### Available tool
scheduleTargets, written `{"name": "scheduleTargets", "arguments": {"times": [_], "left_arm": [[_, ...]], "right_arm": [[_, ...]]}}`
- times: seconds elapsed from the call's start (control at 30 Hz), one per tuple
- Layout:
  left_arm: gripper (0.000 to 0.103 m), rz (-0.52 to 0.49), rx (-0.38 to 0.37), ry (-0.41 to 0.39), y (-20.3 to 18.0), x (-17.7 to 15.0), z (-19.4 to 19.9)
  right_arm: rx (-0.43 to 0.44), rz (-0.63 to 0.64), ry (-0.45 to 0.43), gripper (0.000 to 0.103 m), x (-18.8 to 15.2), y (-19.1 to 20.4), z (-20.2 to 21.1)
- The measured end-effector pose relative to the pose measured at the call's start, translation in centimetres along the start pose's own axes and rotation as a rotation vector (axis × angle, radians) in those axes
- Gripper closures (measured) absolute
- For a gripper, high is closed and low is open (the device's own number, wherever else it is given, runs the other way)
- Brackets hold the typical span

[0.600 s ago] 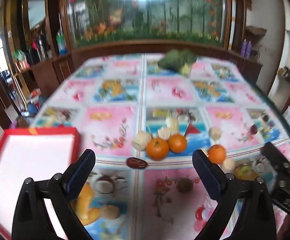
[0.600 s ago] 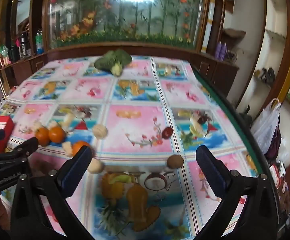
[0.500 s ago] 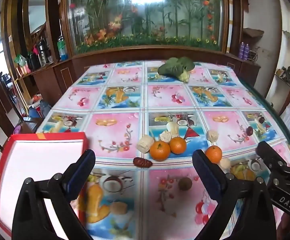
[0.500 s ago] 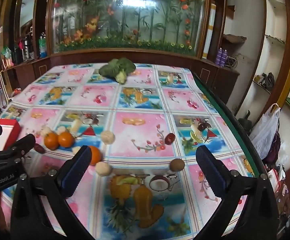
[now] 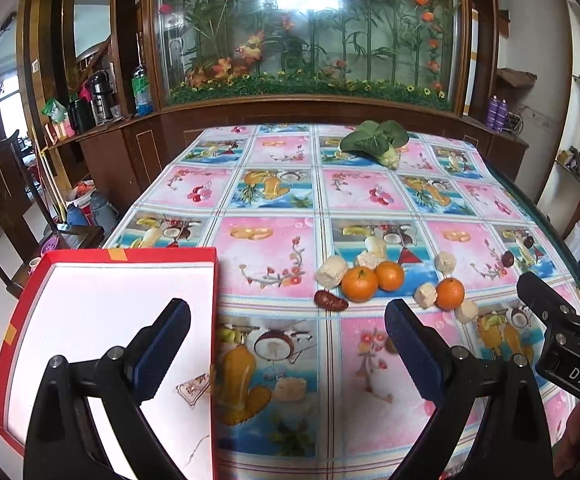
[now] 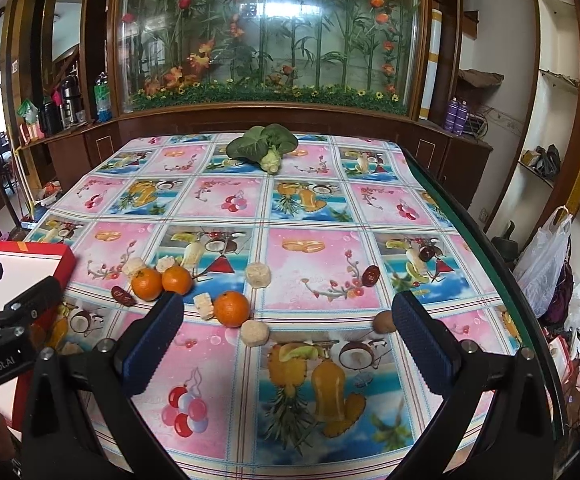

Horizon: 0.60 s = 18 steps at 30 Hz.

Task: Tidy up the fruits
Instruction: 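Move both tools toward the mandarin oranges on the tablecloth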

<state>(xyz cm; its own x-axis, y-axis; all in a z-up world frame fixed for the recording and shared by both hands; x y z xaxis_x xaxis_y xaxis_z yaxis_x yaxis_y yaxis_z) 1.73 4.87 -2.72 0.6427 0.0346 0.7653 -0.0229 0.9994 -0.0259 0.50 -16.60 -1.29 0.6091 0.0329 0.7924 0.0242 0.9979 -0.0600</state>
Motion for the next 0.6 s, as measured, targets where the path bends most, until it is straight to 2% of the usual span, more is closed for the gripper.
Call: {"name": "scheduleTargets", "arguments": {"times": [0.4,0.6], "left_arm": [[0.005,-0.024,0.024,0.041,0.8,-1.1,-0.8],[0.005,-0.029,-0.019,0.041,-0.1,-1.3,-1.2]], "right_arm": [[0.035,0.014,0.019,0.0,-1.1,1.4,-0.5],[0.041,0.014,0.034,0.0,-1.5,1.4,-1.1]]}}
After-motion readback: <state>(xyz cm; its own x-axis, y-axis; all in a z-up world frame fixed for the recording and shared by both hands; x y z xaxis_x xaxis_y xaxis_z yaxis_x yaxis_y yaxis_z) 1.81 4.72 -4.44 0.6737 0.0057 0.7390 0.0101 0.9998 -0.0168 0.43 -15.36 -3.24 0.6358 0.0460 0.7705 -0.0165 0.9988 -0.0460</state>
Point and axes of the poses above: each gripper's, at about its wrist camera, not at the fingertips, and z roughly against the way its jaws point, y to its left, x to its top, the point moved 7 cm from there along -z, roughly the way its jaws point, and after that the axes turned 2 degrees about z, right-handed, at the moved point
